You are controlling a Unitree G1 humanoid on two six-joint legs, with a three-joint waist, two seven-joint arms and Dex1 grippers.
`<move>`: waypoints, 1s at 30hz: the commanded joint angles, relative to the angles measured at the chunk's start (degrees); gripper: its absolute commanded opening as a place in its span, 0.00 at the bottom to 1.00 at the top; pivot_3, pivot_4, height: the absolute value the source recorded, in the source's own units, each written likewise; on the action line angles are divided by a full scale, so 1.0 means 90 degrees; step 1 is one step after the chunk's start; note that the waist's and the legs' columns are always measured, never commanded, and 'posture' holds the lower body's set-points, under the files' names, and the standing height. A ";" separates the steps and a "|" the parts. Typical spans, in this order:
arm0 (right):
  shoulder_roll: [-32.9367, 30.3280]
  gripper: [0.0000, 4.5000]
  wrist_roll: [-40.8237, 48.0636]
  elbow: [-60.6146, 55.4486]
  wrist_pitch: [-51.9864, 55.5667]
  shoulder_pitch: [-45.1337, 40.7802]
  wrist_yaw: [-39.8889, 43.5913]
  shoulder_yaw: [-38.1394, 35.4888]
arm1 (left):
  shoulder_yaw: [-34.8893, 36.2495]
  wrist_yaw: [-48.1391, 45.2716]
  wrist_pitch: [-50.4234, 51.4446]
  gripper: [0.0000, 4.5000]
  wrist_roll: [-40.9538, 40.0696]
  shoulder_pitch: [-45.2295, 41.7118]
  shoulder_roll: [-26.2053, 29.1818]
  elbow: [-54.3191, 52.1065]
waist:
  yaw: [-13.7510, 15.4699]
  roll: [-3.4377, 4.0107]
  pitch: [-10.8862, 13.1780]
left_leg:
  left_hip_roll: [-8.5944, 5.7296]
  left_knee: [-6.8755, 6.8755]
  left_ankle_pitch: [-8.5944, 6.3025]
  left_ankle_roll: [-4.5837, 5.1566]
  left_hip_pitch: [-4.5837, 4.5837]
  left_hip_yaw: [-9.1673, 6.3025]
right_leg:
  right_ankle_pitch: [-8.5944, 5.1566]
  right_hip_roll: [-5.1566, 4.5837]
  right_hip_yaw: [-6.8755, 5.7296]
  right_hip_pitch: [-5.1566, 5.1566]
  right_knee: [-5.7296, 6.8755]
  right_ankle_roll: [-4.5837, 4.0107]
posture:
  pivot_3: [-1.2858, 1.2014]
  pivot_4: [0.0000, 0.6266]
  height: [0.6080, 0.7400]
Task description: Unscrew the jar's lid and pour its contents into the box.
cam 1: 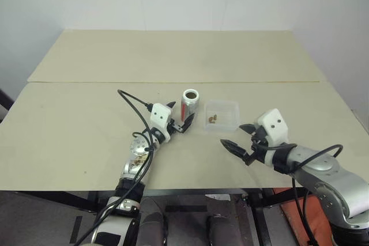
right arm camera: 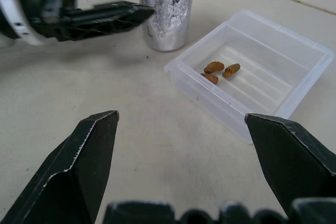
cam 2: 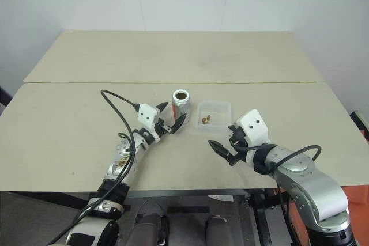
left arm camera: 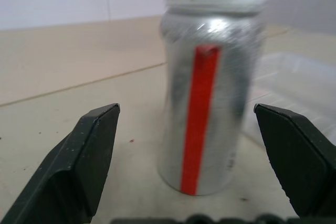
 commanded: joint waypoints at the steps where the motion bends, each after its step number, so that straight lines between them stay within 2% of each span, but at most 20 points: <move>1: -0.0074 1.00 0.0005 -0.0095 -0.0186 -0.0166 0.0108 -0.0086 | -0.0081 -0.0258 0.0348 0.99 -0.0317 0.0460 0.0263 -0.1167 | -0.0014 0.0002 -0.0001 | 0.0001 0.0000 0.0000 0.0000 0.0000 0.0000 | 0.0000 0.0000 0.0000 -0.0001 0.0000 0.0000 | 0.52 0.24 1.00; 4: -0.0310 1.00 0.0007 -0.0075 -0.0218 -0.0116 0.0357 -0.0208 | 0.0083 -0.0159 0.0782 0.99 -0.0433 0.0959 0.0580 -0.2040 | -0.0022 0.0003 -0.0002 | 0.0002 -0.0001 0.0000 0.0000 0.0007 -0.0001 | -0.0001 0.0001 0.0000 0.0003 -0.0004 -0.0001 | 0.52 0.24 1.00; 7: -0.0843 1.00 0.0085 -0.0078 -0.0532 0.0260 0.1049 -0.0603 | 0.0343 -0.0345 0.1196 0.99 -0.0756 0.1472 0.1094 -0.2877 | -0.0023 0.0003 -0.0002 | 0.0003 -0.0004 -0.0001 0.0001 0.0007 -0.0001 | -0.0001 0.0000 0.0000 0.0004 -0.0006 -0.0001 | 0.52 0.24 1.00; 12: -0.1712 1.00 -0.0106 0.0308 -0.1777 0.1088 0.2506 -0.1550 | 0.0851 -0.1377 0.1693 0.99 -0.1849 0.2303 0.2241 -0.4057 | -0.0027 0.0004 -0.0002 | 0.0008 -0.0007 -0.0004 0.0004 0.0021 0.0005 | -0.0004 0.0000 0.0001 0.0015 -0.0023 -0.0005 | 0.52 0.24 1.00; 15: -0.2242 1.00 -0.0604 0.0780 -0.2434 0.1425 0.3007 -0.1737 | 0.1139 -0.1762 0.1964 0.99 -0.2468 0.2568 0.2698 -0.4456 | -0.0032 0.0006 -0.0003 | 0.0014 -0.0015 -0.0005 0.0003 0.0057 0.0017 | -0.0004 0.0002 0.0000 0.0056 -0.0045 -0.0008 | 0.52 0.24 1.00; 20: -0.2570 1.00 -0.0636 0.1356 -0.2797 0.1123 0.3461 -0.1805 | 0.1187 -0.2026 0.2374 0.99 -0.3034 0.2606 0.3044 -0.4783 | -0.0064 0.0006 -0.0003 | 0.0019 -0.0017 -0.0009 0.0006 0.0105 0.0059 | -0.0003 0.0002 -0.0001 0.0109 -0.0068 -0.0011 | 0.52 0.24 1.00; 26: -0.2876 1.00 -0.0790 0.1581 -0.3151 0.1033 0.3999 -0.1729 | 0.0904 -0.1429 0.2387 0.99 -0.2428 0.2684 0.2880 -0.4667 | -0.0063 0.0006 -0.0003 | 0.0018 -0.0025 -0.0009 0.0007 0.0102 0.0068 | -0.0004 0.0003 0.0006 0.0101 -0.0068 -0.0012 | 0.52 0.24 1.00; 30: -0.3007 1.00 -0.0857 0.1843 -0.3435 0.0979 0.4321 -0.1795 | 0.0943 -0.1373 0.2485 0.99 -0.2662 0.2950 0.2805 -0.4955 | -0.0064 0.0005 -0.0003 | 0.0018 -0.0024 -0.0010 0.0008 0.0101 0.0070 | -0.0004 0.0001 0.0007 0.0101 -0.0069 -0.0012 | 0.52 0.24 1.00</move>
